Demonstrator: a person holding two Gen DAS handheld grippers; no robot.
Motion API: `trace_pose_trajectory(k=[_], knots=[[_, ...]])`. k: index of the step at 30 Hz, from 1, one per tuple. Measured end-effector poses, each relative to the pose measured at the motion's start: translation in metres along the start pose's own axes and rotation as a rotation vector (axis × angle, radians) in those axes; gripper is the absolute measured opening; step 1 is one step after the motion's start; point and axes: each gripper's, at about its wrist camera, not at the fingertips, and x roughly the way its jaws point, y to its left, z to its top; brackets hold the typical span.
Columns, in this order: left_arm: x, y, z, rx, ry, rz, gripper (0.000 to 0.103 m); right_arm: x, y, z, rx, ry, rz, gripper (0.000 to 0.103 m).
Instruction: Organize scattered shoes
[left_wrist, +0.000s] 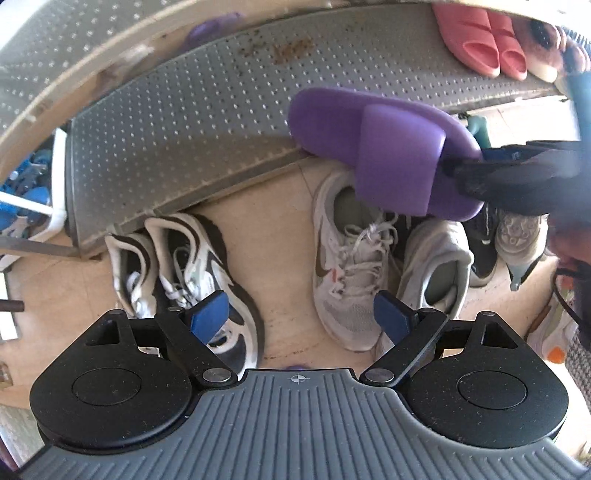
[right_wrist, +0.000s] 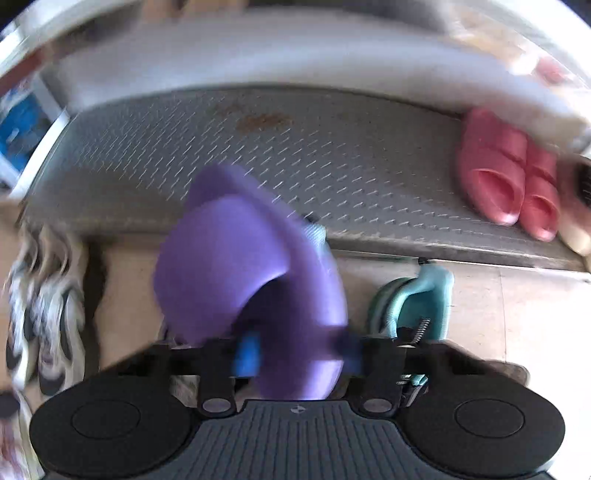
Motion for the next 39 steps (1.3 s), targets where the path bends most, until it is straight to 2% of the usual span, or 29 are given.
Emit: trace_pose_trajectory(k=[2,5,7,8,9,10,11,13,15,17,20,23,24,28,29,30,34,37,39], knots=[[-0.001,0.001,0.0,-0.003,-0.014,0.0,0.09,-0.026,-0.007,0.003,0.064,-0.07,0.031,0.023],[-0.001,-0.001,-0.005,0.005,-0.016,-0.011,0.09,-0.073,-0.043,-0.007,0.256,-0.134,0.043,0.023],[-0.001,-0.003,-0.007,0.006,-0.013,-0.014,0.09,-0.094,-0.063,-0.024,0.352,-0.125,0.04,0.025],[-0.001,-0.005,-0.008,0.007,-0.012,-0.016,0.09,-0.108,-0.077,-0.037,0.401,-0.102,-0.001,0.027],[-0.001,-0.006,-0.01,0.009,-0.014,-0.019,0.09,-0.122,-0.089,-0.049,0.448,-0.079,-0.042,0.043],[-0.001,-0.008,-0.012,0.012,-0.014,-0.022,0.09,-0.13,-0.096,-0.058,0.456,-0.062,-0.098,0.08],[0.0,-0.01,-0.014,0.014,-0.013,-0.023,0.09,-0.138,-0.102,-0.067,0.463,-0.045,-0.153,0.092],[0.003,-0.013,-0.016,0.012,-0.011,-0.02,0.09,-0.15,-0.11,-0.077,0.475,-0.042,-0.224,0.092],[0.01,-0.017,-0.017,0.002,0.007,-0.009,0.09,-0.16,-0.113,-0.078,0.492,-0.1,-0.203,0.092],[0.02,-0.021,-0.018,-0.008,0.021,-0.004,0.09,-0.156,-0.109,-0.072,0.5,-0.122,-0.096,0.092],[0.034,-0.027,-0.015,-0.004,0.014,-0.009,0.09,-0.13,-0.092,-0.055,0.512,-0.051,0.078,0.091],[0.056,-0.031,-0.01,-0.031,-0.007,-0.042,0.09,-0.112,-0.074,-0.038,0.504,0.019,0.165,0.091],[0.067,-0.03,-0.006,-0.073,0.001,-0.073,0.09,-0.107,-0.066,-0.031,0.497,0.042,0.194,0.091],[0.111,-0.026,0.008,-0.266,0.056,-0.199,0.09,-0.11,-0.056,-0.014,0.434,0.043,0.204,0.092],[0.117,-0.027,0.01,-0.279,0.055,-0.2,0.091,-0.112,-0.055,-0.011,0.429,0.039,0.206,0.092],[0.127,-0.03,0.014,-0.288,0.051,-0.19,0.091,-0.114,-0.054,-0.008,0.424,0.036,0.208,0.093],[0.159,-0.047,0.023,-0.219,0.046,-0.091,0.091,-0.117,-0.06,-0.006,0.44,0.042,0.238,0.093],[0.181,-0.056,0.025,-0.189,0.058,-0.091,0.092,-0.114,-0.057,-0.007,0.437,0.062,0.243,0.093],[0.191,-0.054,0.023,-0.222,0.052,-0.11,0.094,-0.112,-0.056,-0.007,0.435,0.075,0.247,0.094]])
